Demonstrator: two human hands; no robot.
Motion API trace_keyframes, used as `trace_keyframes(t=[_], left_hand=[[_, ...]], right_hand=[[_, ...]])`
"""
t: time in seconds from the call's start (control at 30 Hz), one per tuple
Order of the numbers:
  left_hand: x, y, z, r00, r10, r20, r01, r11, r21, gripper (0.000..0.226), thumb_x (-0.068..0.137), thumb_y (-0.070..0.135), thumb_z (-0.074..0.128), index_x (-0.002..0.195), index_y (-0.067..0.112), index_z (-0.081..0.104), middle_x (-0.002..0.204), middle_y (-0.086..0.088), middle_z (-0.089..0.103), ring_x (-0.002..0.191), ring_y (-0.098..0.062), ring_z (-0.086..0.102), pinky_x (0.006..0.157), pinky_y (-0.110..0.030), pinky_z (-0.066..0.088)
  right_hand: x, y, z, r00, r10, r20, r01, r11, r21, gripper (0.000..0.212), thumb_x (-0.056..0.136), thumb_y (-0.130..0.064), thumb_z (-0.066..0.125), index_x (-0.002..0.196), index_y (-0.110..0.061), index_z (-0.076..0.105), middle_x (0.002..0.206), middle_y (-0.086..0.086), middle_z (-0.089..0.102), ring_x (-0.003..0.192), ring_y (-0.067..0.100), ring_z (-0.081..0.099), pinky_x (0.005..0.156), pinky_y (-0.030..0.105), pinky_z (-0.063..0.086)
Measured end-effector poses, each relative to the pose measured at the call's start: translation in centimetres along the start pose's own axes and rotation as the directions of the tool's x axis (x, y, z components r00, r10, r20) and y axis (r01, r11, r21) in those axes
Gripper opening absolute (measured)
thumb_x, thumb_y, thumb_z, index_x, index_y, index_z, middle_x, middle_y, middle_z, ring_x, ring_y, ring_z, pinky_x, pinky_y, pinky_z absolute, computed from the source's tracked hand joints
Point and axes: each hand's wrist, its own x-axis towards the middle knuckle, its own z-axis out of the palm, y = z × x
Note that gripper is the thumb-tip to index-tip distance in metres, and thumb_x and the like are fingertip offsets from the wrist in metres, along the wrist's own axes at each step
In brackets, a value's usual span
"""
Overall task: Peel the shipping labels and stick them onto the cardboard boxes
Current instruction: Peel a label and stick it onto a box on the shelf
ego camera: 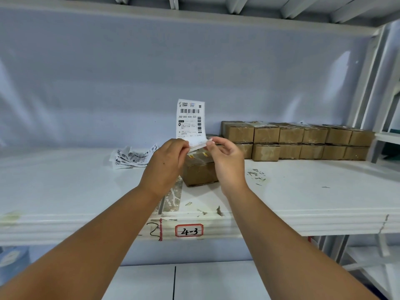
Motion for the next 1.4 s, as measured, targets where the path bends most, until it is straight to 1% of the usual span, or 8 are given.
trace_keyframes(t=[0.23, 0.43, 0.6, 0.77, 0.97, 1.1, 1.23, 1.4], left_hand=[[-0.3, 0.2, 0.1, 0.998, 0.064, 0.020, -0.063, 0.998, -0.004, 0.014, 0.092, 0.012, 0.052, 0.095, 0.001, 0.060, 0.101, -0.013, 0.065, 0.084, -0.029, 0.064, 0.070, -0.040, 0.055], [-0.2, 0.5, 0.1, 1.000, 0.001, -0.023, -0.001, 1.000, 0.006, 0.013, 0.095, 0.010, 0.051, 0.091, -0.001, 0.056, 0.089, -0.016, 0.067, 0.074, -0.031, 0.061, 0.061, -0.036, 0.046], [-0.4, 0.3, 0.2, 0.999, 0.046, 0.005, -0.046, 0.999, -0.016, 0.010, 0.093, 0.010, 0.054, 0.093, 0.001, 0.057, 0.095, -0.018, 0.068, 0.079, -0.034, 0.065, 0.065, -0.042, 0.054], [-0.4, 0.3, 0.2, 0.995, 0.092, 0.048, -0.092, 0.996, -0.010, 0.029, 0.091, 0.027, 0.044, 0.094, 0.002, 0.058, 0.094, -0.017, 0.070, 0.076, -0.033, 0.067, 0.061, -0.042, 0.056], [0.1, 0.2, -0.2, 0.982, -0.186, 0.026, 0.188, 0.975, -0.115, 0.009, 0.098, 0.015, 0.044, 0.092, 0.009, 0.049, 0.077, -0.009, 0.060, 0.064, -0.025, 0.059, 0.056, -0.035, 0.046], [0.5, 0.1, -0.7, 0.903, -0.429, -0.023, 0.393, 0.846, -0.359, 0.011, 0.099, 0.014, 0.042, 0.088, 0.013, 0.045, 0.082, -0.011, 0.063, 0.060, -0.010, 0.066, 0.057, -0.024, 0.056], [0.7, -0.2, -1.4, 0.853, -0.521, -0.012, 0.439, 0.731, -0.523, 0.018, 0.100, 0.018, 0.040, 0.083, 0.024, 0.045, 0.073, -0.009, 0.065, 0.054, -0.017, 0.068, 0.058, -0.032, 0.057], [1.5, -0.7, -2.3, 0.760, -0.634, 0.143, 0.441, 0.341, -0.830, 0.018, 0.100, 0.010, 0.041, 0.084, 0.014, 0.046, 0.084, -0.009, 0.055, 0.072, -0.020, 0.072, 0.062, -0.020, 0.056]], right_hand=[[-0.1, -0.2, -0.1, 0.999, 0.045, 0.012, -0.045, 0.999, 0.012, 0.014, 0.088, -0.015, 0.067, 0.096, -0.025, 0.064, 0.093, 0.001, 0.073, 0.087, 0.013, 0.069, 0.084, 0.027, 0.052], [-0.2, -0.4, -0.2, 0.994, 0.066, 0.091, -0.071, 0.996, 0.058, 0.030, 0.088, -0.003, 0.064, 0.110, -0.021, 0.057, 0.086, -0.002, 0.072, 0.075, 0.002, 0.068, 0.071, 0.013, 0.050], [-0.3, -0.7, -0.1, 0.987, 0.085, 0.136, -0.103, 0.985, 0.135, 0.047, 0.084, -0.001, 0.068, 0.124, -0.018, 0.050, 0.088, 0.004, 0.071, 0.081, 0.012, 0.068, 0.084, 0.025, 0.053], [-0.2, -0.5, 0.0, 0.983, 0.085, 0.162, -0.101, 0.991, 0.090, 0.052, 0.085, -0.001, 0.067, 0.128, -0.021, 0.045, 0.086, 0.005, 0.070, 0.083, 0.016, 0.067, 0.087, 0.029, 0.052], [-0.3, -0.6, 0.0, 0.981, 0.059, 0.183, -0.062, 0.998, 0.008, 0.055, 0.084, 0.004, 0.064, 0.122, -0.029, 0.042, 0.078, 0.002, 0.064, 0.083, 0.016, 0.063, 0.082, 0.028, 0.051], [-0.7, -0.9, -0.1, 0.992, 0.061, 0.112, -0.057, 0.998, -0.035, 0.052, 0.082, 0.007, 0.052, 0.119, -0.029, 0.042, 0.073, 0.002, 0.051, 0.066, 0.008, 0.052, 0.061, 0.017, 0.043], [-0.7, -1.0, -0.4, 0.996, 0.073, -0.054, -0.073, 0.997, 0.006, 0.037, 0.085, 0.002, 0.047, 0.109, -0.027, 0.042, 0.073, -0.002, 0.046, 0.059, 0.009, 0.046, 0.056, 0.023, 0.038], [-0.3, -0.9, -1.0, 0.953, 0.146, -0.264, -0.148, 0.989, 0.014, 0.023, 0.090, -0.004, 0.041, 0.102, -0.023, 0.037, 0.076, -0.003, 0.047, 0.057, 0.011, 0.044, 0.052, 0.026, 0.034]])
